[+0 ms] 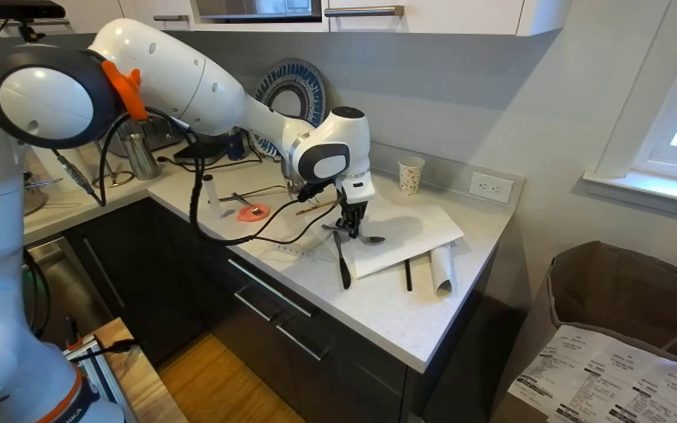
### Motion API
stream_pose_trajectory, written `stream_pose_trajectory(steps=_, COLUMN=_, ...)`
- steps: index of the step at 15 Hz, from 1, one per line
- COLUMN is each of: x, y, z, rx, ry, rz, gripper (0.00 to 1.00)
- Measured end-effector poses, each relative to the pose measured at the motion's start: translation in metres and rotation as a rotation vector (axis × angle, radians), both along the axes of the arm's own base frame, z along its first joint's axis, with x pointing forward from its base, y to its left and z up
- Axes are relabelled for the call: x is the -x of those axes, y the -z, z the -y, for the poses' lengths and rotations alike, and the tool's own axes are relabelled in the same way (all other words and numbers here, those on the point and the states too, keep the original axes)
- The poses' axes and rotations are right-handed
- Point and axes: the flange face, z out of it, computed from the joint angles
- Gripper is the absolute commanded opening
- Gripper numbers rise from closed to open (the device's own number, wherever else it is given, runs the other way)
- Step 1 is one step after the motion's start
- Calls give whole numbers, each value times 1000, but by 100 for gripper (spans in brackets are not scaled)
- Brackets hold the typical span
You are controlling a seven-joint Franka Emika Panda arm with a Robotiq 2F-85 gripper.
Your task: Pick up the silver spoon and put it on the kitchen counter, pick up the silver bread knife and slide the chopstick on the right a little to the right, put the silver bread knife on the kitchen counter to the right of the silver spoon
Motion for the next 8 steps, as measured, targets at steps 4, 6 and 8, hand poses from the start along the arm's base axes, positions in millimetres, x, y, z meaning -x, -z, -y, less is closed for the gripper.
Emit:
stream_pose_trajectory(steps=4, x=-2, y=-18, z=-17, rx=33, ry=-83, rz=77, gripper=2)
stream_pose_trajectory(steps=6, x=3, y=-22, z=-36, rx=42, ry=-189, rz=83, gripper=2)
stream_pose_trajectory(steps=8, x=13, y=-22, z=-60, rx=48, ry=-305, rz=77, gripper=2)
